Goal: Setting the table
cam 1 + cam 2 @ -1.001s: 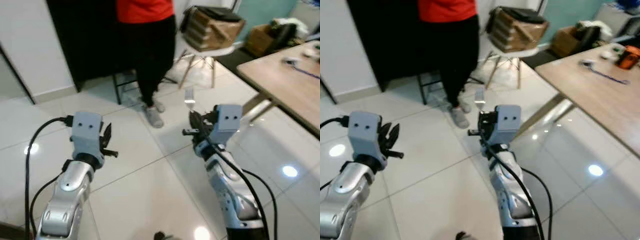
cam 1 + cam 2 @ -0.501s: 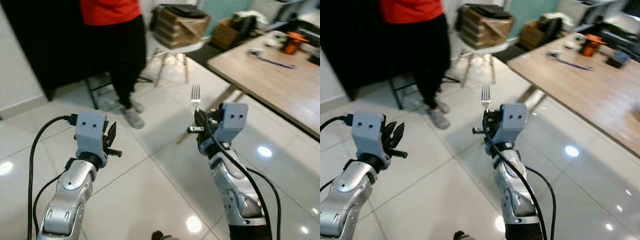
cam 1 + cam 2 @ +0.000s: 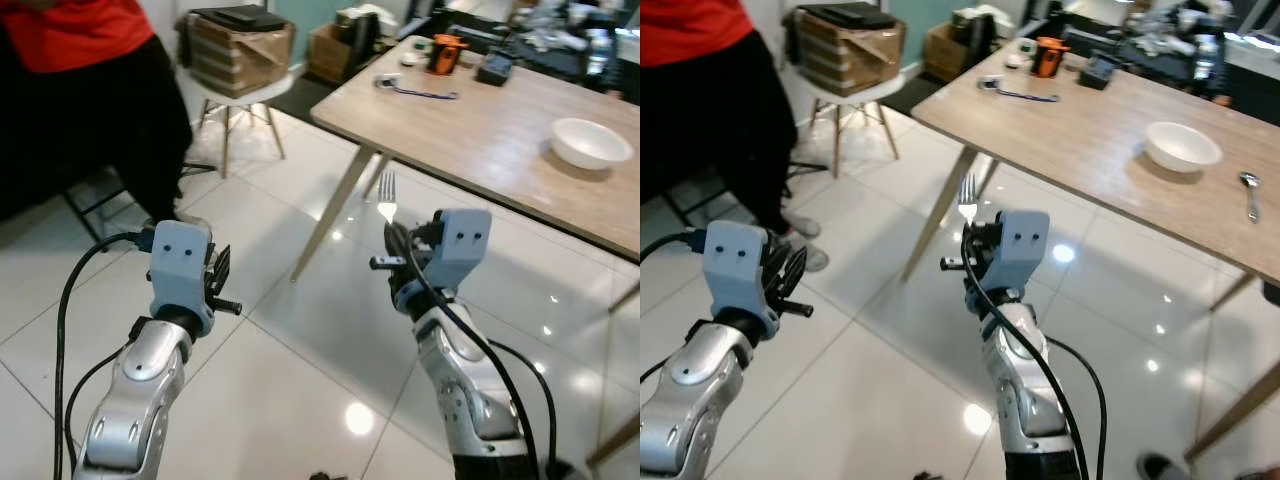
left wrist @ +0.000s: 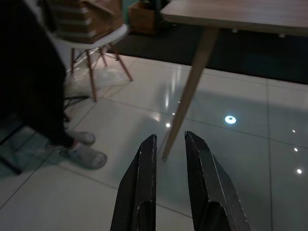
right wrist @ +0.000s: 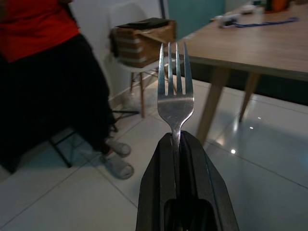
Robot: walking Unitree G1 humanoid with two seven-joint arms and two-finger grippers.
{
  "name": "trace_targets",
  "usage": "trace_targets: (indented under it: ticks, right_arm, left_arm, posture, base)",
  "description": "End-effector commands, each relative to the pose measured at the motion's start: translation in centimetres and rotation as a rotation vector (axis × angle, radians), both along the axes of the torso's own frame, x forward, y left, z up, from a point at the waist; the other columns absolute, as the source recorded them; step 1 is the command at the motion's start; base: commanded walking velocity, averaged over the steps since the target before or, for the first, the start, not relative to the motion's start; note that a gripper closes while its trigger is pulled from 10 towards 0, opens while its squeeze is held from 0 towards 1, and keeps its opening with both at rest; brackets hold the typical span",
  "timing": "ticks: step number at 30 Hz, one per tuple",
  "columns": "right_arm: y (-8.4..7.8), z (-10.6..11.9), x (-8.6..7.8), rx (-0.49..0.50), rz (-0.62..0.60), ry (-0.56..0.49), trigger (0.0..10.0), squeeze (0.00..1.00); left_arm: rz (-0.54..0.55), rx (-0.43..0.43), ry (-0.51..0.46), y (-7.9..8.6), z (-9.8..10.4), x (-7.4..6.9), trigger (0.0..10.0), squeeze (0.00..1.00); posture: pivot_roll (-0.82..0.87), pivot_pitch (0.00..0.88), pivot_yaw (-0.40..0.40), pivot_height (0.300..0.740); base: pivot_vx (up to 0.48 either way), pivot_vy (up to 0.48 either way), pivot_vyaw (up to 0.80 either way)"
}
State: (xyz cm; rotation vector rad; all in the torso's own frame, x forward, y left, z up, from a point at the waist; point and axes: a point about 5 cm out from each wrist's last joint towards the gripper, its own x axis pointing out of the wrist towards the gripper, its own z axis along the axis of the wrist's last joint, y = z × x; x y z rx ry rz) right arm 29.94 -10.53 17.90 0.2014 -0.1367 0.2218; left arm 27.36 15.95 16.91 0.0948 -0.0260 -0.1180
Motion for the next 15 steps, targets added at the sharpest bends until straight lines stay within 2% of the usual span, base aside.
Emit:
trace_targets:
  ticks: [1, 9, 13, 15]
  right_arm:
    - [-0.43, -0.17, -0.05, 0.0, -0.016, 0.007, 10.0, 0.0]
    - [-0.46, -0.14, -0.08, 0.0, -0.015, 0.007, 10.0, 0.0]
    - [-0.46, -0.12, -0.11, 0.0, -0.015, 0.007, 10.0, 0.0]
    - [-0.45, -0.12, -0.11, 0.0, -0.015, 0.007, 10.0, 0.0]
  left_arm:
    - [-0.001, 0.004, 0.018, -0.12, -0.35, -0.08, 10.0, 0.0]
    - [-0.001, 0.003, 0.017, -0.2, -0.34, -0.11, 10.0, 0.0]
    - [0.0, 0.003, 0.019, -0.18, -0.37, -0.13, 10.0, 0.0]
    - [0.0, 0.003, 0.019, -0.18, -0.37, -0.14, 10.0, 0.0]
  posture:
    - [0.01, 0.074, 0.018, 0.74]
    - [0.01, 0.078, 0.016, 0.74]
    - [0.01, 0.079, 0.015, 0.74]
    - [0.01, 0.08, 0.015, 0.74]
  base:
    - [0.0, 0.0, -0.8]
    - [0.0, 0.0, 0.0]
    - [0.0, 0.0, -0.8]
    - [0.0, 0.0, 0.0]
